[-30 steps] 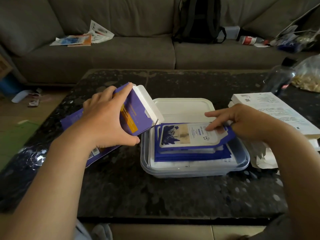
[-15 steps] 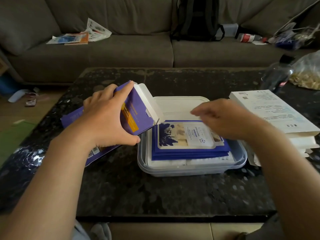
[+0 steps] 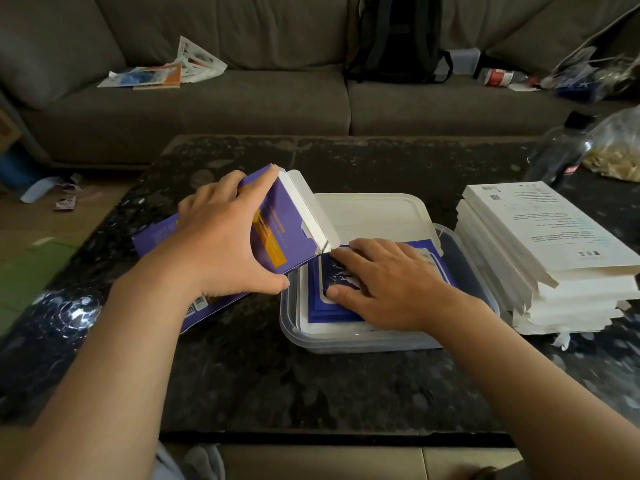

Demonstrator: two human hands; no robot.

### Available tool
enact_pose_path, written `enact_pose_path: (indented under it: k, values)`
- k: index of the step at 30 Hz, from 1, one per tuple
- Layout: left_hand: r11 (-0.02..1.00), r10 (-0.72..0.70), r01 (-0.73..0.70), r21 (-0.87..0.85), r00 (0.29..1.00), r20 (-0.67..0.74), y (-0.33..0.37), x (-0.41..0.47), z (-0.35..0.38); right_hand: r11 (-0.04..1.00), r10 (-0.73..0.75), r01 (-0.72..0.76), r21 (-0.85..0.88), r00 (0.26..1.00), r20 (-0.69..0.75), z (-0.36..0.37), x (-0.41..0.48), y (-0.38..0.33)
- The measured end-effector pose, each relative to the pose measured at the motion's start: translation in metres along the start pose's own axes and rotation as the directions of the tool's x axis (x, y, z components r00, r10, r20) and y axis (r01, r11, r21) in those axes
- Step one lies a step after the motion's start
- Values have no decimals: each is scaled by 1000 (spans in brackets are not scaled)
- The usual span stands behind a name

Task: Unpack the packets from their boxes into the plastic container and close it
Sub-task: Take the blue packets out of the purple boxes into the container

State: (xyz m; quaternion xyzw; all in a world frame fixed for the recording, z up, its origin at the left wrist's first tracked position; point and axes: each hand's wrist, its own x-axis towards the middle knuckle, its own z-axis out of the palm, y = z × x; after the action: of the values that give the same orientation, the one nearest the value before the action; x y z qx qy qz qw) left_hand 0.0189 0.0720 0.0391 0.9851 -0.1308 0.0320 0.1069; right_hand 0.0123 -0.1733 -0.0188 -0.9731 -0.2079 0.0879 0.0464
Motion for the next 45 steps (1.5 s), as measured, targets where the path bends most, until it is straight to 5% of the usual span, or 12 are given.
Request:
enact_pose_path:
  k: [20, 24, 28, 33, 40, 45]
  values:
    - [999, 47, -48, 26, 998, 32, 12, -3, 2, 999, 13, -15, 34, 999, 40, 1, -1, -3]
    - [998, 56, -57, 27, 998, 33, 14, -2, 1, 914, 155, -101, 394, 982, -109, -23, -2, -3]
    - [992, 119, -120, 34, 993, 24, 19, -3, 2, 805, 341, -22, 593, 835, -432, -46, -9, 2]
    - [967, 250, -251, 39, 968, 12, 36, -4, 1, 653, 214, 72, 754, 938, -275, -52, -15, -8]
    - [948, 308, -308, 82, 951, 7, 49, -8, 2, 800, 219, -34, 599, 946, -238, -45, -1, -10]
    - [952, 294, -294, 87, 956, 13, 48, -6, 5, 759, 233, -39, 649, 948, -215, -43, 3, -8]
